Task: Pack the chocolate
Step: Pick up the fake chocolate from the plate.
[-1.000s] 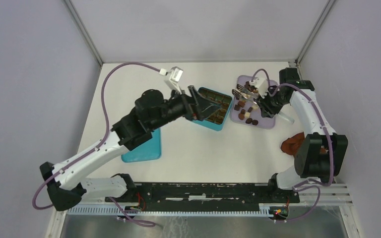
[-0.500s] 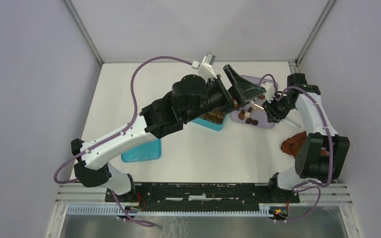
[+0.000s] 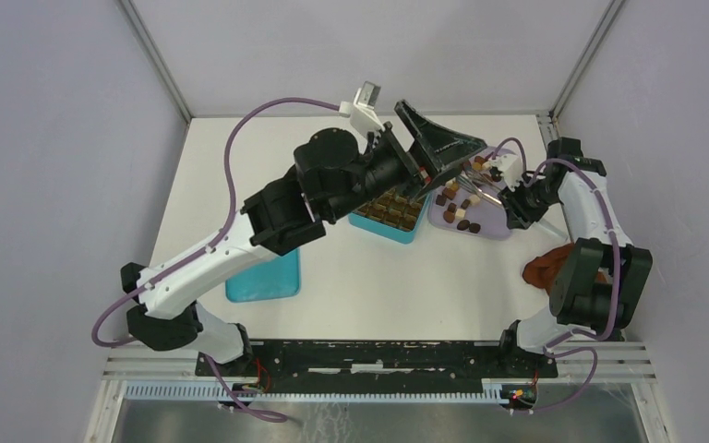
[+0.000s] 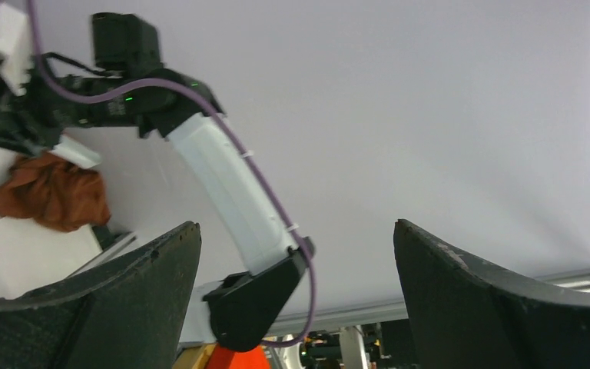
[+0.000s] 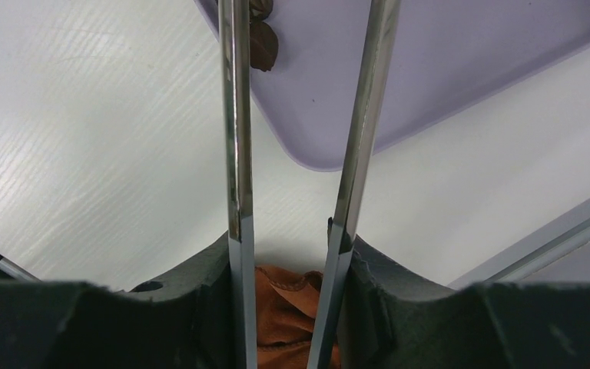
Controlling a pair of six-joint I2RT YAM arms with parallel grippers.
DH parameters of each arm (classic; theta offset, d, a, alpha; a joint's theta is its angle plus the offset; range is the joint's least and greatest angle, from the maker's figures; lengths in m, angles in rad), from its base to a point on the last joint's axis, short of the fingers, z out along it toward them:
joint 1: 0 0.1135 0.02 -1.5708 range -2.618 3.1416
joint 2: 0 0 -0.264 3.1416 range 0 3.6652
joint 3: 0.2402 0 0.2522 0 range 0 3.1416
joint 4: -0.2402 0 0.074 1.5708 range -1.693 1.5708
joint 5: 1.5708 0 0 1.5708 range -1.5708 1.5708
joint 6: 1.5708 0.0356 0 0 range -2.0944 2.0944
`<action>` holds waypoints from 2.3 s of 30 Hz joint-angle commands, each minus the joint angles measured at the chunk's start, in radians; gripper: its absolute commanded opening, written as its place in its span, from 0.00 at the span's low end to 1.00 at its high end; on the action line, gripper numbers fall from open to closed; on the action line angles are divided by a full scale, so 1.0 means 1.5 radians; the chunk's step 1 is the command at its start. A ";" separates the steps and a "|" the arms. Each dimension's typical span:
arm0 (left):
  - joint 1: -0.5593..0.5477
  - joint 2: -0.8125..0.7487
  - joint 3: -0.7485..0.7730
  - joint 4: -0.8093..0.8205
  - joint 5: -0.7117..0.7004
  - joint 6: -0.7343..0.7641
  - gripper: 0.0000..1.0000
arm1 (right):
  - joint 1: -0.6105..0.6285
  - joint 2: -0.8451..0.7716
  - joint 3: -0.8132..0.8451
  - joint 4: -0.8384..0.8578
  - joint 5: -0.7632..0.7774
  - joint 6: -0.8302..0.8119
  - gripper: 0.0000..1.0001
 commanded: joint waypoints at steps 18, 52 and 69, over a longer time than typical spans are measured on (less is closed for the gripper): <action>0.131 0.069 0.219 -0.159 0.010 0.000 1.00 | -0.049 0.035 0.051 -0.009 -0.031 -0.037 0.45; 0.391 -0.125 -0.378 0.071 0.273 0.534 1.00 | -0.111 0.141 0.095 0.001 0.050 -0.034 0.45; 0.400 -0.296 -0.616 0.000 0.018 0.811 1.00 | -0.108 0.205 0.121 -0.021 0.075 -0.018 0.43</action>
